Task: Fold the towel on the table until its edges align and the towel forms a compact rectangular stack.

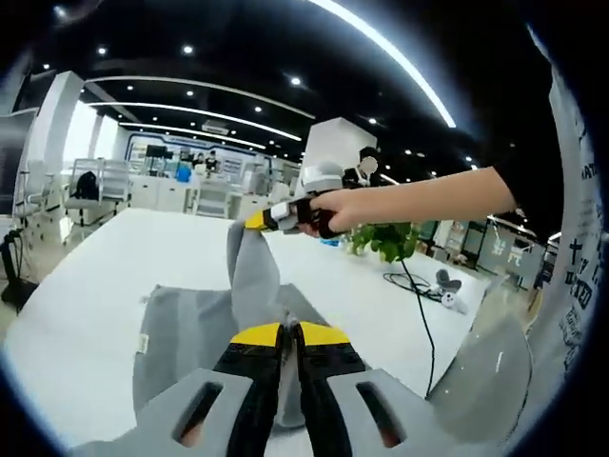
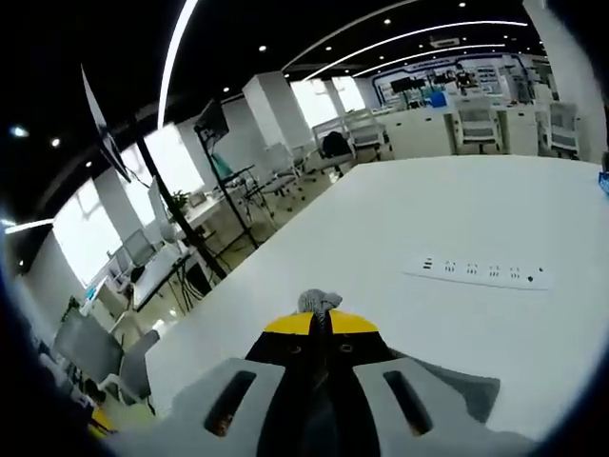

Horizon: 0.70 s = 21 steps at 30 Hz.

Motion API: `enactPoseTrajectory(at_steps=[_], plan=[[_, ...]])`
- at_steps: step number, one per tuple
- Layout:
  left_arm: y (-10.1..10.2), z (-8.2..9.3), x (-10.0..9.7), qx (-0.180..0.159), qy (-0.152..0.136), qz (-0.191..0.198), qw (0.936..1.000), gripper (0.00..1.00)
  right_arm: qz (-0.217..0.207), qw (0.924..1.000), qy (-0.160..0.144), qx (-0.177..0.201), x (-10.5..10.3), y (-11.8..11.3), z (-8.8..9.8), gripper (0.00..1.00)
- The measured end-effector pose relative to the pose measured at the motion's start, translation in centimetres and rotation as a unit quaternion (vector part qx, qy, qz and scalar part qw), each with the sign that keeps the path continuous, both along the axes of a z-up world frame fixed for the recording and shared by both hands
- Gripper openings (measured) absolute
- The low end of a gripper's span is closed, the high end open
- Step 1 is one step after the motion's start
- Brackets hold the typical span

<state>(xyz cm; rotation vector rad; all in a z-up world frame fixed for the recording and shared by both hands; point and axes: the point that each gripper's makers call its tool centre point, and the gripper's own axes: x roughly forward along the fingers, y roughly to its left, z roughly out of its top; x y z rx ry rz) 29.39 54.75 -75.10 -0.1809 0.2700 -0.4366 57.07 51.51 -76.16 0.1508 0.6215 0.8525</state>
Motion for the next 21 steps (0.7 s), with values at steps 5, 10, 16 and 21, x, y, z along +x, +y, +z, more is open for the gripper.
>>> enactPoseTrajectory(at_steps=[5, 10, 16, 21], plan=[[1.7, -2.4, 0.0, 0.001, 0.025, 0.021, 0.9995, 0.06, 0.011, 0.9998, 0.001, -0.018, 0.2, 2.2, -1.9, 0.01], [3.7, -4.7, -0.3, -0.003, 0.049, 0.044, 0.9978, 0.05, 0.026, 0.9991, 0.005, -0.035, 0.2, 4.7, -4.0, 0.02], [5.5, -6.8, -0.4, 0.000, 0.073, 0.061, 0.9954, 0.05, 0.038, 0.9980, 0.009, -0.049, 0.1, 7.4, -6.2, 0.02], [6.7, -8.2, -0.3, -0.005, 0.088, 0.075, 0.9933, 0.06, 0.048, 0.9970, 0.007, -0.060, 0.2, 9.0, -7.7, 0.02]])
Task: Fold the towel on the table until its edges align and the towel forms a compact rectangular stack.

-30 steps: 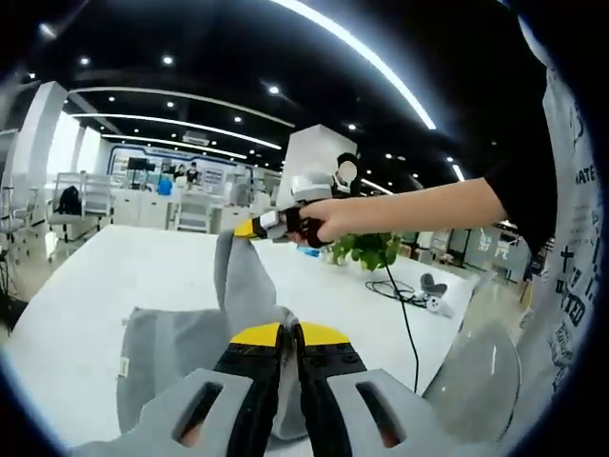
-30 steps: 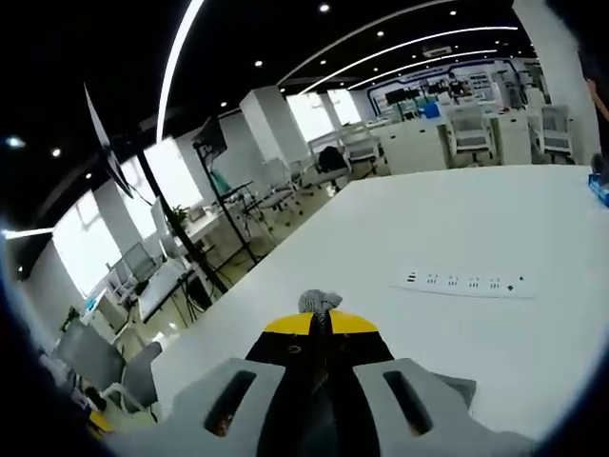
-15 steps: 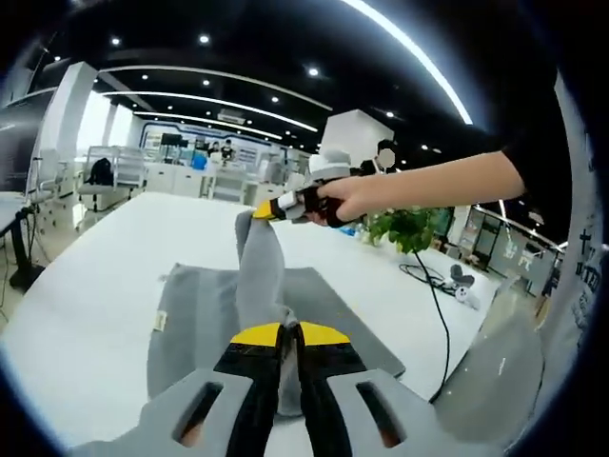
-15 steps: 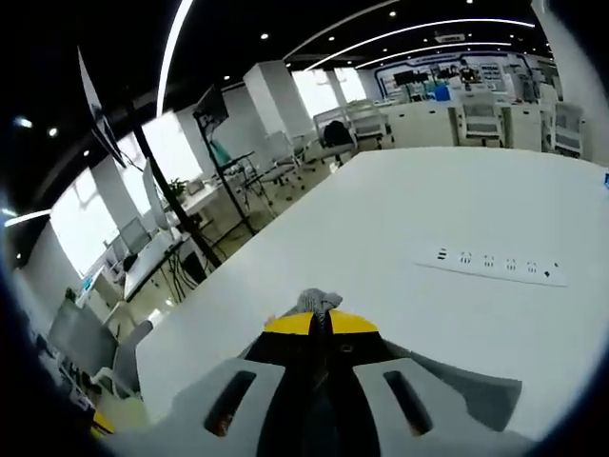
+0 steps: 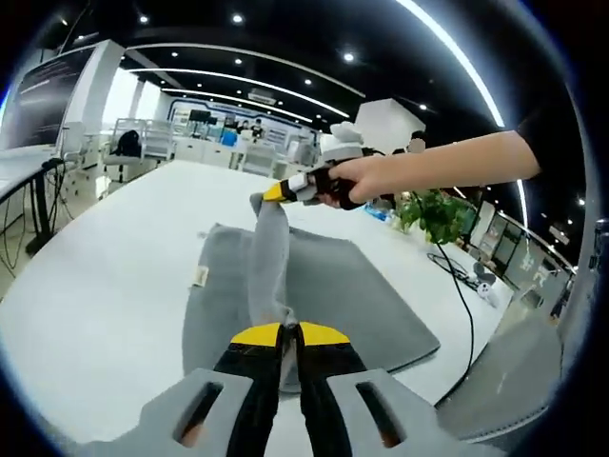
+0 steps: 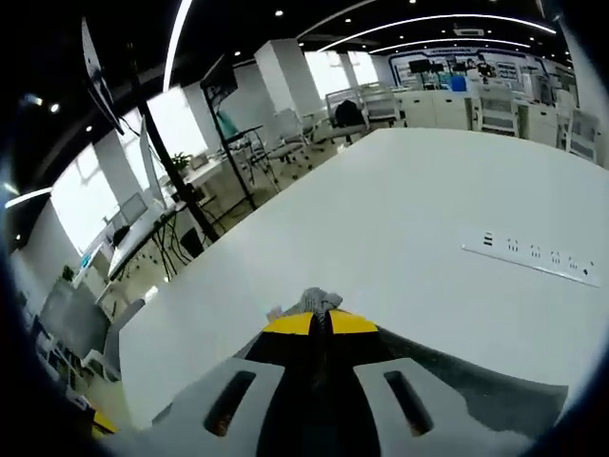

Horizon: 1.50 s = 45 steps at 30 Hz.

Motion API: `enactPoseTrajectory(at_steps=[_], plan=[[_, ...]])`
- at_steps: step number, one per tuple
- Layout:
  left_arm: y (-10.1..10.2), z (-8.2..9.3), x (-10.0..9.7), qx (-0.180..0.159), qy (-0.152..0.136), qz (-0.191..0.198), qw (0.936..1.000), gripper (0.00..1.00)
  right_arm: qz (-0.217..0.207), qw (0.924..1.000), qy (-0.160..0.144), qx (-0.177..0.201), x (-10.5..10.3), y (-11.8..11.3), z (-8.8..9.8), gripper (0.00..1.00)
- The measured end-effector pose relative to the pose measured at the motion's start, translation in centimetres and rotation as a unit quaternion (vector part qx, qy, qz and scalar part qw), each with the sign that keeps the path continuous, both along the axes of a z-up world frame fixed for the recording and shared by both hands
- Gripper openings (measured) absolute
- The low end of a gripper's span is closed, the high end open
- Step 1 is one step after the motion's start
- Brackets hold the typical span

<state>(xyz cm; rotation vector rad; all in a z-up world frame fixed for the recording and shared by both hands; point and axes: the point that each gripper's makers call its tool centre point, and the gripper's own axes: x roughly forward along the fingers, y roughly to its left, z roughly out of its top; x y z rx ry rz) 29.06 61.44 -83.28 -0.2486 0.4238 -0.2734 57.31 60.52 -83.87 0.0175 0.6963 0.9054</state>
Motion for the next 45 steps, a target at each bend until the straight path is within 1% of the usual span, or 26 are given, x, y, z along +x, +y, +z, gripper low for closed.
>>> enactPoseTrajectory(at_steps=[5, 11, 14, 15, 17, 18, 20, 22, 27, 31, 34, 36, 38, 40, 41, 43, 45], plan=[[1.2, -1.8, 0.1, -0.005, 0.018, 0.019, 0.9996, 0.06, 0.013, 0.9997, -0.009, -0.016, 0.0, 1.4, -1.5, 0.02], [2.7, -3.4, -0.2, -0.013, 0.034, 0.045, 0.9983, 0.06, 0.029, 0.9993, -0.018, -0.011, -0.2, 3.2, -2.4, 0.04], [3.1, -3.8, -0.3, -0.022, 0.040, 0.056, 0.9974, 0.07, 0.037, 0.9989, -0.026, -0.009, -0.3, 3.9, -2.5, 0.05], [3.3, -4.0, -0.3, -0.024, 0.042, 0.061, 0.9970, 0.07, 0.037, 0.9990, -0.026, -0.002, -0.3, 4.1, -2.5, 0.05], [3.3, -3.8, -0.4, -0.024, 0.045, 0.066, 0.9965, 0.09, 0.042, 0.9988, -0.023, 0.007, -0.5, 4.5, -2.4, 0.03], [3.4, -3.9, -0.4, -0.024, 0.049, 0.070, 0.9961, 0.10, 0.043, 0.9988, -0.021, 0.009, -0.6, 4.7, -2.4, 0.03], [4.0, -4.2, -0.4, -0.026, 0.052, 0.083, 0.9949, 0.10, 0.048, 0.9984, -0.026, 0.012, -1.0, 5.0, -2.3, 0.05], [4.3, -4.2, -0.4, -0.030, 0.052, 0.089, 0.9942, 0.10, 0.056, 0.9982, -0.020, 0.009, -1.4, 5.1, -2.5, 0.05], [5.2, -4.6, -0.5, -0.021, 0.057, 0.109, 0.9922, 0.15, 0.059, 0.9981, -0.018, 0.007, -1.6, 4.6, -2.6, 0.06], [5.6, -4.4, -0.6, -0.012, 0.056, 0.120, 0.9911, 0.19, 0.058, 0.9981, -0.017, 0.005, -1.4, 4.0, -2.6, 0.07], [6.1, -4.5, -0.5, 0.008, 0.057, 0.125, 0.9904, 0.24, 0.056, 0.9982, -0.020, 0.004, -1.3, 3.3, -2.4, 0.08], [6.3, -4.7, -0.4, 0.017, 0.058, 0.122, 0.9907, 0.27, 0.056, 0.9982, -0.019, 0.003, -1.2, 2.9, -2.4, 0.09], [6.1, -4.7, -0.3, 0.020, 0.060, 0.116, 0.9912, 0.28, 0.055, 0.9983, -0.019, 0.002, -1.2, 2.4, -2.4, 0.09], [6.0, -4.6, -0.1, 0.038, 0.058, 0.112, 0.9913, 0.27, 0.053, 0.9984, -0.019, 0.000, -1.1, 1.9, -2.3, 0.09], [6.0, -4.4, -0.1, 0.041, 0.055, 0.112, 0.9913, 0.27, 0.051, 0.9986, -0.017, 0.000, -1.0, 1.6, -2.4, 0.09], [6.1, -4.2, 0.1, 0.037, 0.050, 0.113, 0.9916, 0.26, 0.047, 0.9988, -0.015, -0.001, -0.9, 1.0, -2.5, 0.09], [6.1, -4.3, 0.3, 0.032, 0.050, 0.112, 0.9919, 0.23, 0.044, 0.9989, -0.015, -0.003, -0.8, 0.3, -2.6, 0.08]])
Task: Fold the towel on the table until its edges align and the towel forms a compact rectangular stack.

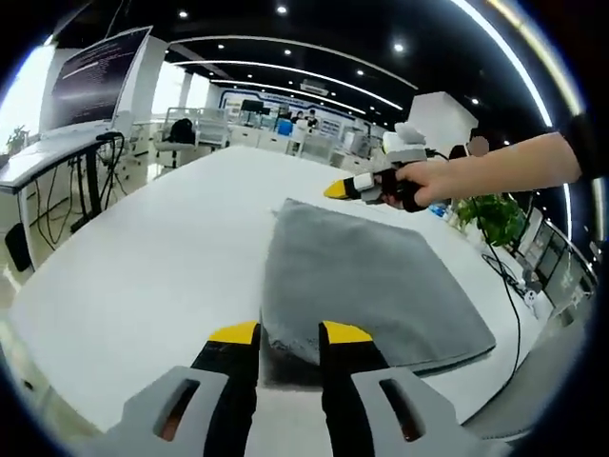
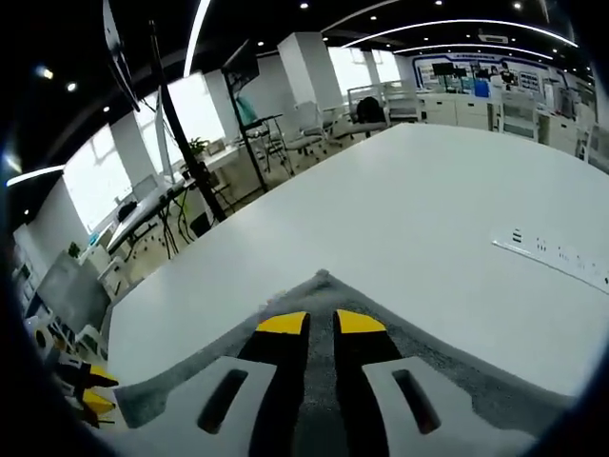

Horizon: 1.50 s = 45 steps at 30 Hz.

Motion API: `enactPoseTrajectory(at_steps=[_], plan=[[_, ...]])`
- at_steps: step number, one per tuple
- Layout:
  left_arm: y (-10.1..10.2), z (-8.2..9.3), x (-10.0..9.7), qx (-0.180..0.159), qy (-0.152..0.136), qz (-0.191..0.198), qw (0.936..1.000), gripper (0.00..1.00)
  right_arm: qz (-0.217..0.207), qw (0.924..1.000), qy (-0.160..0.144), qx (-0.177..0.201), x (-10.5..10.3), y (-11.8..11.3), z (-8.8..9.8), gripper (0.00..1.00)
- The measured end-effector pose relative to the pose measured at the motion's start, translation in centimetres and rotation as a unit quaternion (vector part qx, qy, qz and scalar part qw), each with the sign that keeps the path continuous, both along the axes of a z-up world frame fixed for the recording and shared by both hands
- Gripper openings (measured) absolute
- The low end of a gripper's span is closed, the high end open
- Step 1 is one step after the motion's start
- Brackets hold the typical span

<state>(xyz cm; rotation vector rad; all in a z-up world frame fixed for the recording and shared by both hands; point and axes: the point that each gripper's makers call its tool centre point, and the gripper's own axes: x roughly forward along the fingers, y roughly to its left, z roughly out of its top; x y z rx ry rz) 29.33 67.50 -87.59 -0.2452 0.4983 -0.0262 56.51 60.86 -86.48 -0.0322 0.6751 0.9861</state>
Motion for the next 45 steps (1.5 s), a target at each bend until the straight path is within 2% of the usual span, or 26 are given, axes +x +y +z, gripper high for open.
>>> enactPoseTrajectory(at_steps=[3, 7, 10, 14, 18, 24, 27, 30, 33, 36, 38, 40, 41, 45], plan=[[0.4, -0.7, -0.1, 0.006, 0.018, 0.008, 0.9998, 0.22, -0.004, 1.0000, 0.001, -0.003, 0.0, -0.9, -0.1, 0.09], [0.7, -1.3, -0.2, -0.002, 0.020, 0.021, 0.9996, 0.13, -0.003, 0.9999, -0.001, -0.014, -0.2, -2.1, -0.2, 0.11], [1.0, -2.3, -0.4, -0.009, 0.042, 0.032, 0.9986, 0.10, -0.004, 0.9998, -0.003, -0.019, -0.1, -3.0, -0.1, 0.13], [0.8, -2.1, -0.8, -0.052, 0.056, 0.064, 0.9950, 0.05, -0.009, 0.9994, -0.004, -0.033, 0.1, -4.7, -0.4, 0.16], [0.4, -1.8, -1.1, -0.068, 0.070, 0.069, 0.9929, 0.05, -0.019, 0.9987, -0.005, -0.047, 0.6, -6.7, -0.5, 0.19], [0.5, -3.5, -1.5, -0.074, 0.111, 0.062, 0.9892, 0.05, -0.044, 0.9974, -0.004, -0.057, 1.4, -9.7, -0.7, 0.19], [0.7, -3.7, -1.3, -0.078, 0.118, 0.057, 0.9883, 0.04, -0.057, 0.9963, -0.002, -0.065, 1.6, -11.4, -1.2, 0.19], [0.6, -3.7, -1.2, -0.067, 0.123, 0.040, 0.9893, 0.04, -0.067, 0.9950, 0.004, -0.073, 1.6, -12.8, -1.8, 0.20], [0.4, -3.7, -1.2, -0.041, 0.133, 0.017, 0.9901, 0.05, -0.077, 0.9942, 0.009, -0.075, 1.6, -14.0, -2.2, 0.20], [0.0, -3.4, -1.0, -0.014, 0.127, -0.007, 0.9918, 0.09, -0.081, 0.9938, 0.010, -0.076, 1.5, -14.9, -2.2, 0.20], [-0.6, -2.7, -0.7, -0.012, 0.105, -0.008, 0.9944, 0.20, -0.086, 0.9935, 0.010, -0.073, 1.7, -15.6, -2.0, 0.20], [-1.5, -1.5, -0.5, -0.001, 0.089, -0.014, 0.9960, 0.24, -0.092, 0.9931, 0.009, -0.072, 1.9, -16.3, -1.8, 0.20], [-1.2, -1.2, -0.2, 0.004, 0.081, -0.017, 0.9966, 0.27, -0.095, 0.9929, 0.009, -0.071, 2.0, -16.6, -1.8, 0.20], [-2.7, -0.2, 0.4, 0.022, 0.058, -0.024, 0.9978, 0.37, -0.107, 0.9919, 0.010, -0.067, 2.1, -18.0, -1.4, 0.21]])
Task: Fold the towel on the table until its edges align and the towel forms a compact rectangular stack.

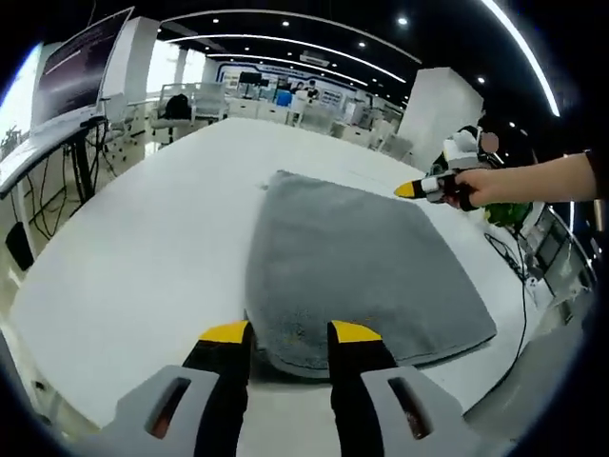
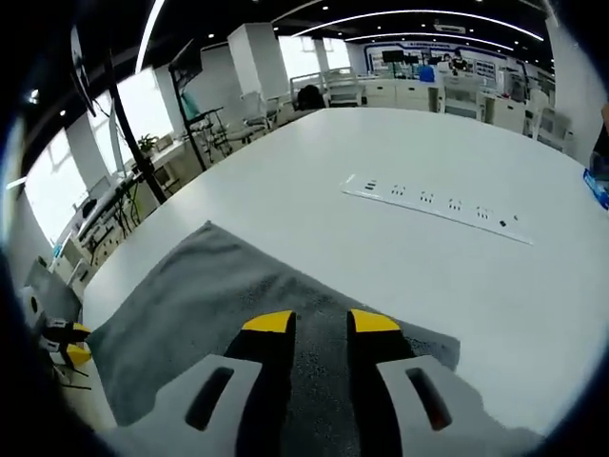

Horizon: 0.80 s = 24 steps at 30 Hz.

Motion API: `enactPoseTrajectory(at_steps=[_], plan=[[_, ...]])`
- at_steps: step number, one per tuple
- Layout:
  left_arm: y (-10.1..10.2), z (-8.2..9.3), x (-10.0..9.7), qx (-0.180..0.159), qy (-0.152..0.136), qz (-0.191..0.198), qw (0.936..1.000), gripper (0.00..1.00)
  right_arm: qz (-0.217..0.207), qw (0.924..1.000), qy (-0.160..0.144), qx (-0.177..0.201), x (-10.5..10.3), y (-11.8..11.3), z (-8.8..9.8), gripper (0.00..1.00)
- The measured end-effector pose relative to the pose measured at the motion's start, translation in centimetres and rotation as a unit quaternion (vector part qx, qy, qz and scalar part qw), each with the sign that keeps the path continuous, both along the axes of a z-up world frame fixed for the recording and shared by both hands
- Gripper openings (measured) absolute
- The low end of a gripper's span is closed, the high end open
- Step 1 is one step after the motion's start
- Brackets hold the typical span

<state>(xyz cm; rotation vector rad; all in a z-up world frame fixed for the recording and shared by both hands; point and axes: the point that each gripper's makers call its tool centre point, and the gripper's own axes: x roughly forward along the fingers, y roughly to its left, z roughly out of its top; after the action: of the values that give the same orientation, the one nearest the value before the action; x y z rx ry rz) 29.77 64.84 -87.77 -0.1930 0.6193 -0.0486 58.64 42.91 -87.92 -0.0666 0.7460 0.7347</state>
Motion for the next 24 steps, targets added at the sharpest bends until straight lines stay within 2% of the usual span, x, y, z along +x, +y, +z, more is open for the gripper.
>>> enactPoseTrajectory(at_steps=[5, 9, 12, 13, 15, 18, 24], plan=[[-2.1, 0.8, 0.9, 0.042, -0.019, -0.034, 0.9984, 0.48, -0.009, 1.0000, 0.001, 0.001, -0.5, -1.6, 0.2, 0.21], [-3.0, 1.1, 1.4, 0.062, -0.020, -0.037, 0.9972, 0.55, -0.017, 0.9998, 0.003, 0.002, -0.6, -2.9, 0.4, 0.21], [-2.9, 1.5, 1.5, 0.088, -0.019, -0.028, 0.9955, 0.65, -0.025, 0.9997, 0.004, 0.005, -0.6, -3.9, 0.5, 0.21], [-2.3, 1.6, 1.5, 0.105, -0.013, -0.010, 0.9943, 0.72, -0.027, 0.9996, 0.004, 0.007, -0.6, -4.1, 0.6, 0.21], [-2.2, 1.4, 1.5, 0.108, -0.007, 0.000, 0.9941, 0.81, -0.037, 0.9992, 0.009, 0.014, -0.6, -4.7, 0.6, 0.21], [-3.1, 1.7, 1.6, 0.095, -0.017, 0.000, 0.9953, 0.82, -0.042, 0.9990, 0.009, 0.015, -0.7, -5.5, 0.6, 0.21], [-7.4, 1.8, 2.1, 0.082, -0.021, -0.058, 0.9947, 0.78, -0.054, 0.9984, 0.009, 0.018, -0.5, -7.7, 0.6, 0.21]])
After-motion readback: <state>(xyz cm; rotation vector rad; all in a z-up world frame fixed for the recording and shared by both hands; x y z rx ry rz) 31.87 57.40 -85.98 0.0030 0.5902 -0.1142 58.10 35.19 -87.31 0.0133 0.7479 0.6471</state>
